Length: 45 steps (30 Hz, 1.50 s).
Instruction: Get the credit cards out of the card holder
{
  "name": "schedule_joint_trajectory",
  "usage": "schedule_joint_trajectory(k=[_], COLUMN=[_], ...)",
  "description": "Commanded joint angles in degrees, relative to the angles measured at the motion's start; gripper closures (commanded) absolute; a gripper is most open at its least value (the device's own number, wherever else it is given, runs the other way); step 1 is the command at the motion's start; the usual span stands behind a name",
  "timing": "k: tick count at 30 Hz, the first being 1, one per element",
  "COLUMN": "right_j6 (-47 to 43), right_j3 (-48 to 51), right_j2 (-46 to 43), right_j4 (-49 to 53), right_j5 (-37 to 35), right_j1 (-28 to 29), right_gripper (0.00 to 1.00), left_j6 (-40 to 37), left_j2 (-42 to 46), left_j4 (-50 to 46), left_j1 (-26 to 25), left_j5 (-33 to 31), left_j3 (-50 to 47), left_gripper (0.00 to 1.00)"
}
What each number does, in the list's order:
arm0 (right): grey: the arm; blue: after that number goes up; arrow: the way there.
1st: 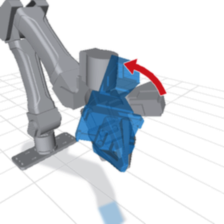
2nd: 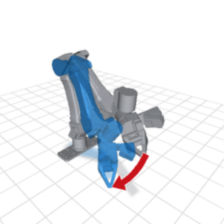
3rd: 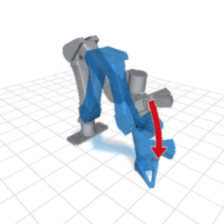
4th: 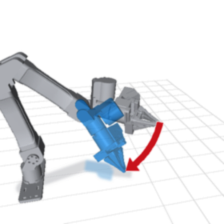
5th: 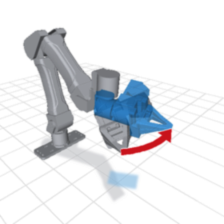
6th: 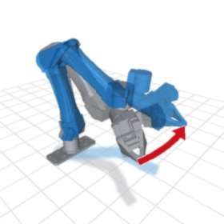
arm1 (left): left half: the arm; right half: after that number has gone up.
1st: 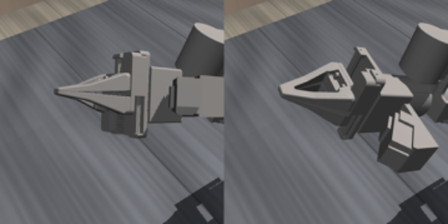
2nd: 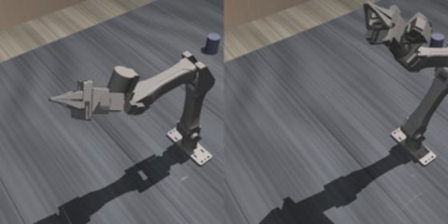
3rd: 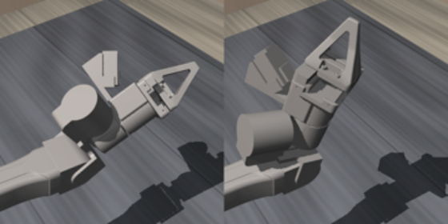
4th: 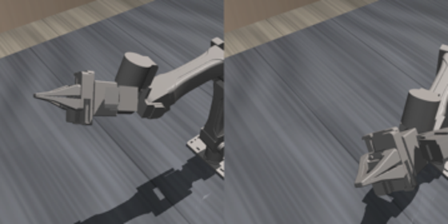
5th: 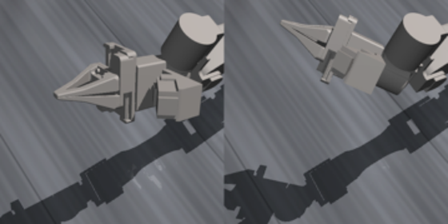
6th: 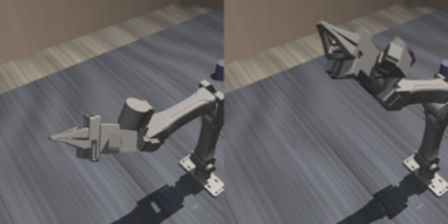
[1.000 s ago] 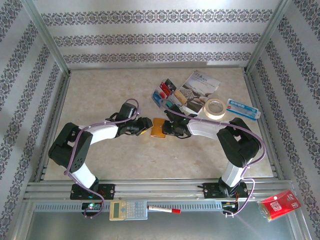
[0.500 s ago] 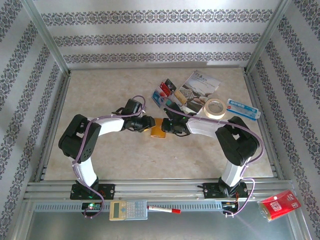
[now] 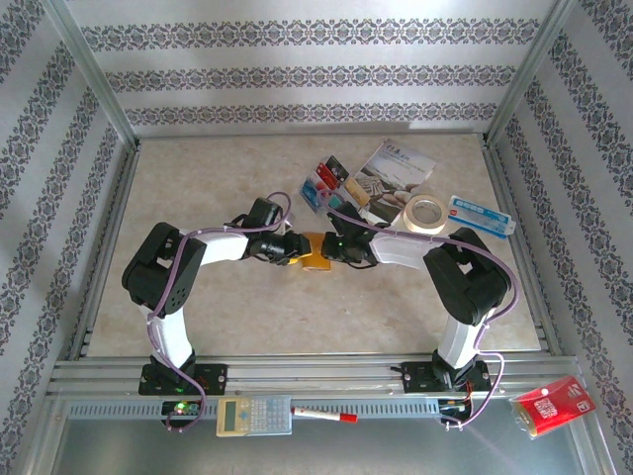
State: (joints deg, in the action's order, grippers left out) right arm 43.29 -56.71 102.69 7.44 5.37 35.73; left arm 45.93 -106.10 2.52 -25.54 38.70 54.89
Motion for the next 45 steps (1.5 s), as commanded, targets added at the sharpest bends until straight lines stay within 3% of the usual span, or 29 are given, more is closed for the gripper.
schedule_joint_trajectory(k=[1,6,11,14,19,24,35,45], right_j6=[0.74,0.96,-0.40,-4.22,-7.69,-5.12,-2.24,-3.09], right_j3=[2.43,3.01,3.62,3.95,2.02,-1.04,-3.17,-4.39], right_j2=[0.93,0.42,-2.66,-6.73,-8.51,-4.89,-1.13,0.75], right_j4=[-0.21,-1.20,-2.04,-1.44,-0.05,0.43,0.71,3.51], right_j5=[1.44,2.10,0.33,-4.09,-3.66,-0.11,3.57,1.33], right_j1=[-0.58,-0.84,-0.62,0.19,0.90,1.61,0.27,0.30], right_gripper=[0.77,0.77,0.76,0.73,0.63,0.56,0.56,0.59], left_j6=[1.54,1.80,0.31,-0.19,-0.83,-0.80,-0.88,-1.20], left_j2=[0.98,2.20,2.40,2.83,3.36,3.23,3.28,3.33], left_j4=[4.70,5.68,2.64,1.74,0.89,0.74,0.95,0.60], left_j1=[-0.85,-0.85,-0.84,-0.87,-0.89,-0.84,-0.84,-0.91], left_j5=[4.14,3.73,2.44,1.98,1.71,1.57,1.64,1.82], left_j3=[0.38,-0.53,-0.19,-0.23,-0.14,-0.10,-0.45,-0.23], left_gripper=[0.66,0.70,0.89,0.92,0.95,0.97,0.99,1.00])
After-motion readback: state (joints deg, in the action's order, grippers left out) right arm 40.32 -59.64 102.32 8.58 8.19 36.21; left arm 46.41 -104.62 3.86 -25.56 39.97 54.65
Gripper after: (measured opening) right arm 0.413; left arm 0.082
